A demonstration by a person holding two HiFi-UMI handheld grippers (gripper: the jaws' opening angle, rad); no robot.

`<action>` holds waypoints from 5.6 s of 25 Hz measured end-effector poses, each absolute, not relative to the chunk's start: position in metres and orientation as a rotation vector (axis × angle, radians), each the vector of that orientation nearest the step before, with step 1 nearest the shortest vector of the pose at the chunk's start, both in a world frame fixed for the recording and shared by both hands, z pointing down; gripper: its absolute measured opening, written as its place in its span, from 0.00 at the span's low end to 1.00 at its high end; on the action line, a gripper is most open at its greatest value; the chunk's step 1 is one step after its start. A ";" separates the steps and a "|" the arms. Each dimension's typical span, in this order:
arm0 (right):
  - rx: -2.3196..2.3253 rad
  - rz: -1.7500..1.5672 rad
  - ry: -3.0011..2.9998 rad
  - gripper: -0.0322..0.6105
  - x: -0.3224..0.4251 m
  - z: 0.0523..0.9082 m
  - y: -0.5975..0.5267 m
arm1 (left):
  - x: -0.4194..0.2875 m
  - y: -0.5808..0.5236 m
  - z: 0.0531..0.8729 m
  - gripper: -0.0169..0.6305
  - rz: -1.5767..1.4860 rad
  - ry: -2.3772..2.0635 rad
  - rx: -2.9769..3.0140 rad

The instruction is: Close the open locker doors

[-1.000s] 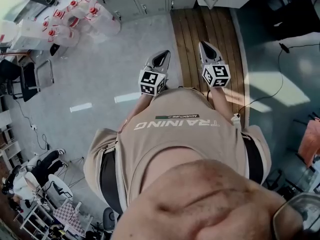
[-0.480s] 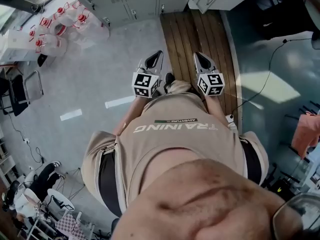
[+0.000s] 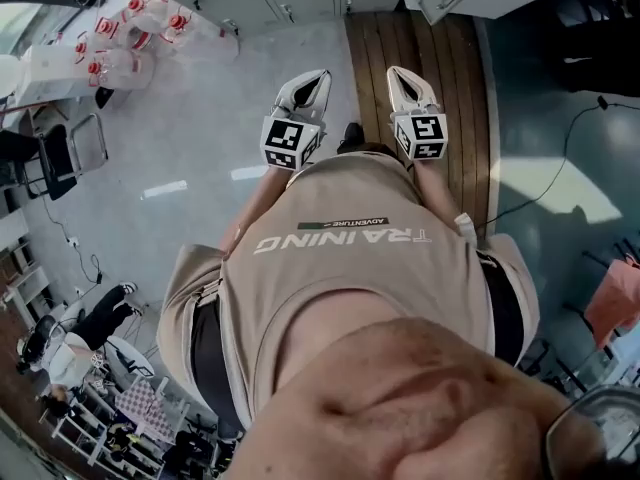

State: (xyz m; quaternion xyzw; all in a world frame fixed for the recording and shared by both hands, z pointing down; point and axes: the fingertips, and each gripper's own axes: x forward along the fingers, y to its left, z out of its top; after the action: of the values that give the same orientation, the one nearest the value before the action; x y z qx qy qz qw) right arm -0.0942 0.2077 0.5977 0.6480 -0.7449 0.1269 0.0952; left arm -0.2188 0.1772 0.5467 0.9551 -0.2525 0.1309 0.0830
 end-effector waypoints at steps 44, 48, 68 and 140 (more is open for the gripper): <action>2.034 0.388 -2.096 0.07 -0.016 0.593 -0.070 | -0.153 -0.110 0.577 0.02 0.413 -0.621 2.850; 2.061 0.389 -2.077 0.07 0.012 0.593 -0.069 | -0.124 -0.105 0.577 0.02 0.445 -0.590 2.839; 1.627 0.441 -2.451 0.07 0.153 0.553 -0.028 | 0.057 -0.042 0.539 0.02 0.421 -0.977 2.576; 1.305 0.399 -2.493 0.07 0.126 0.513 -0.032 | 0.024 -0.061 0.491 0.02 0.309 -1.079 2.599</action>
State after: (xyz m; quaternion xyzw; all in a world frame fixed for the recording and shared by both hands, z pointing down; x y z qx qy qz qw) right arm 0.1261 -0.0325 0.5129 0.4542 -0.8672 0.1390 0.1492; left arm 0.0242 -0.0608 0.4914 0.9070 -0.3765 0.1079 0.1545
